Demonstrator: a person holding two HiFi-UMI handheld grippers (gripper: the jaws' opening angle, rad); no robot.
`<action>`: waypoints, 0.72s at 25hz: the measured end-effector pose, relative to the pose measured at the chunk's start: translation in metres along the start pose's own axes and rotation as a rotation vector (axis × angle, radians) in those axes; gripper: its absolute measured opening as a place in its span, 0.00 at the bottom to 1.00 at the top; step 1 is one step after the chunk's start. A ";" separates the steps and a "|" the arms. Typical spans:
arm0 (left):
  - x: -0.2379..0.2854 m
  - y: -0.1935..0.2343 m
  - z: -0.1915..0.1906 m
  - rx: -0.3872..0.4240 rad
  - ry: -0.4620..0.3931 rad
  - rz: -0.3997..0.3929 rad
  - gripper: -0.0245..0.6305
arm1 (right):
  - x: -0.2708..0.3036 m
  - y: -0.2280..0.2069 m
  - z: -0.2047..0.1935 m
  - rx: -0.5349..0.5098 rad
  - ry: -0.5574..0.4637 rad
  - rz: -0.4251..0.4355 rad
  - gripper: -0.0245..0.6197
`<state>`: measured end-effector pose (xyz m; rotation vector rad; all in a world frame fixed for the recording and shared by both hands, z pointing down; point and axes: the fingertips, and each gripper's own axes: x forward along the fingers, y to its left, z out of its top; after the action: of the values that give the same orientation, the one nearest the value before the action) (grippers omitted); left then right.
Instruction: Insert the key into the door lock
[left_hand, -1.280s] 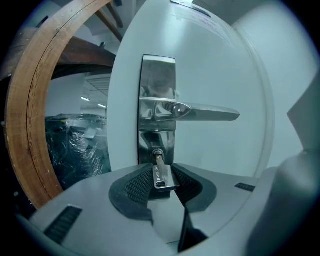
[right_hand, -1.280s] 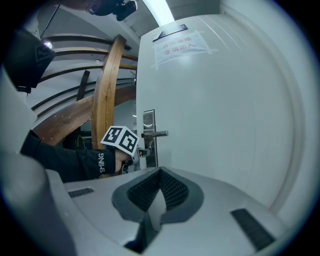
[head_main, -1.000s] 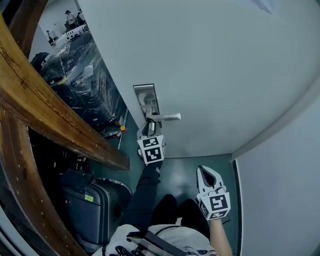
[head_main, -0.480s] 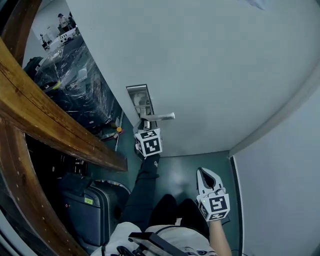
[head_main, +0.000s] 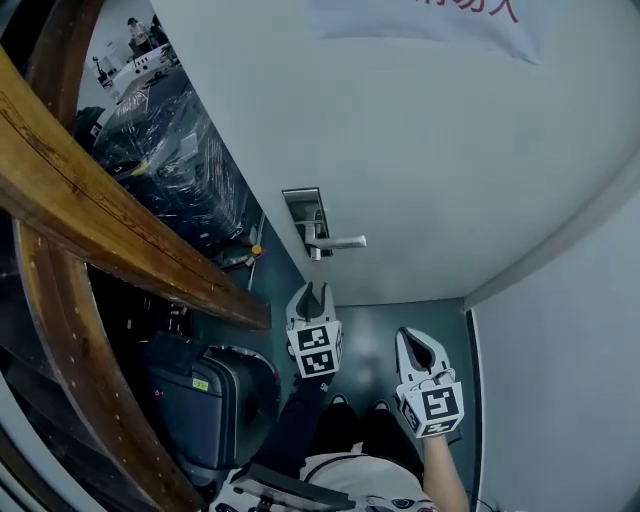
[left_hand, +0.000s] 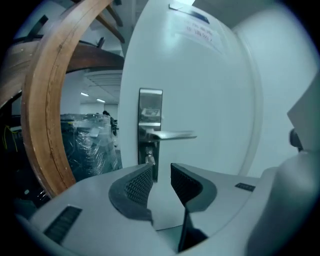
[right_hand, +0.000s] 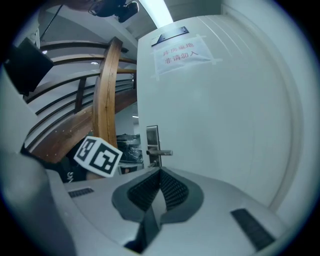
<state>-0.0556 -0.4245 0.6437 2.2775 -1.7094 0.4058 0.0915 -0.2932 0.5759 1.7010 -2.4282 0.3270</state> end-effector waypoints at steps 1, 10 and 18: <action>-0.016 -0.006 0.007 0.002 -0.019 -0.014 0.22 | 0.001 0.003 0.012 -0.003 -0.011 0.013 0.05; -0.134 -0.034 0.094 0.042 -0.176 -0.044 0.07 | -0.013 0.041 0.104 -0.038 -0.129 0.112 0.05; -0.177 -0.037 0.137 0.066 -0.253 -0.049 0.04 | -0.029 0.048 0.151 -0.040 -0.224 0.105 0.05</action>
<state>-0.0581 -0.3083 0.4488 2.5036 -1.7730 0.1719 0.0554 -0.2915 0.4187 1.6787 -2.6682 0.1045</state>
